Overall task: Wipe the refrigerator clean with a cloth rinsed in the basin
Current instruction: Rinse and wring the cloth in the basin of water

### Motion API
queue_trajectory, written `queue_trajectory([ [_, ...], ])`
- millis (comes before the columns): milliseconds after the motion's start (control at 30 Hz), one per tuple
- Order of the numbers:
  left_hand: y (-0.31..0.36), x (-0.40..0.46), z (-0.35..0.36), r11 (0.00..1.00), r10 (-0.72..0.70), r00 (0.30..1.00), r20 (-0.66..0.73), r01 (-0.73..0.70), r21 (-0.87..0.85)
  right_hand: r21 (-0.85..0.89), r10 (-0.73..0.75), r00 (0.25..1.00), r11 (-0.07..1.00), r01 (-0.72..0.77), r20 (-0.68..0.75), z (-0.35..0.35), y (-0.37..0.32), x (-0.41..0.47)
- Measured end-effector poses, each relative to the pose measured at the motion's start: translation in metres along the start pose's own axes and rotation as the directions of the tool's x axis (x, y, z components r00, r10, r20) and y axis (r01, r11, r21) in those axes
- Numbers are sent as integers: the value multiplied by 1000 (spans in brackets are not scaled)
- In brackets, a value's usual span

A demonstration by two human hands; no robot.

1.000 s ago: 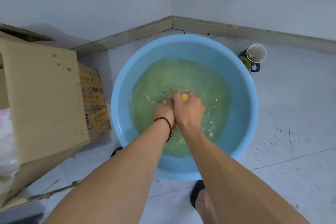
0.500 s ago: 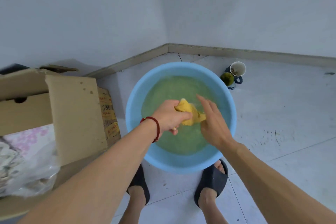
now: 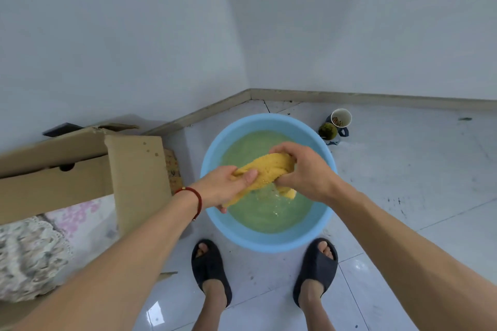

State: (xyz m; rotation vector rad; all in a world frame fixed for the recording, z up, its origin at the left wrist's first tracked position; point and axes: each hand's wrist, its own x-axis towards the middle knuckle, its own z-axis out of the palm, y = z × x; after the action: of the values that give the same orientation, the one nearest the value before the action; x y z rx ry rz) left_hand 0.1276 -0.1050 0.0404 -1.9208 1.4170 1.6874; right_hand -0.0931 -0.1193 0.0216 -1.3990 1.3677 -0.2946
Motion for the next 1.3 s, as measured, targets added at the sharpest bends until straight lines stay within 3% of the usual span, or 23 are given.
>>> queue_trajectory([
  [133,-1,3,14,939,153,946,287,-49,-341,206,80,982,972,-115,169,-12,-21,-5],
  [200,1,6,22,945,202,921,332,-94,-314,310,81,975,940,-144,209,-17,-22,-8],
  [267,6,14,32,962,227,955,189,-190,-196,388,76,968,907,-167,239,-23,-22,-12],
  [333,10,21,41,935,331,943,23,-325,-138,427,64,957,885,-186,284,-27,-22,-18],
  [400,10,35,46,911,396,918,-9,-394,-119,498,37,937,840,-217,346,-33,-19,-25],
  [467,19,32,43,913,382,924,17,-374,-164,649,-53,913,721,-244,403,-40,-14,-32],
  [500,21,34,40,888,448,893,-43,-450,-90,725,-67,923,641,-252,380,-42,-11,-34],
  [533,24,35,36,810,586,802,-113,-585,48,788,-32,945,562,-252,325,-40,-7,-34],
  [600,34,33,29,516,849,511,-130,-754,406,843,97,955,452,-292,279,-27,5,-34],
  [633,40,31,25,405,902,423,-84,-763,504,830,120,927,417,-371,354,-18,9,-35],
  [700,45,32,18,244,944,331,16,-726,643,752,30,802,329,-572,597,0,11,-36],
  [733,44,33,15,197,949,311,41,-692,694,705,-32,744,348,-618,668,4,10,-37],
  [800,36,41,8,140,943,321,92,-631,763,613,-39,706,532,-584,707,5,5,-34],
  [833,32,45,4,144,930,354,100,-600,787,539,13,739,674,-504,674,5,0,-31],
  [900,31,50,2,299,815,576,69,-519,801,174,153,859,948,-267,489,10,-7,-23],
  [933,35,49,6,406,704,710,35,-442,800,-73,171,917,985,-156,360,12,-8,-18],
  [1000,42,47,19,634,449,893,-24,-299,713,-434,112,975,901,-18,193,13,-3,-8],
  [1067,47,46,34,898,169,985,19,-162,410,-582,-11,985,805,113,175,14,7,-2],
  [1100,48,44,37,967,60,992,113,-85,239,-627,-66,981,760,169,183,13,12,-2],
  [1167,49,40,33,998,-56,940,338,58,4,-716,-179,966,648,258,186,14,18,-2],
  [1233,51,40,23,978,-110,835,539,189,-92,-788,-336,923,511,344,185,17,23,-4],
  [1300,55,38,15,960,-159,741,652,271,-75,-792,-454,870,454,409,190,20,24,-5],
])
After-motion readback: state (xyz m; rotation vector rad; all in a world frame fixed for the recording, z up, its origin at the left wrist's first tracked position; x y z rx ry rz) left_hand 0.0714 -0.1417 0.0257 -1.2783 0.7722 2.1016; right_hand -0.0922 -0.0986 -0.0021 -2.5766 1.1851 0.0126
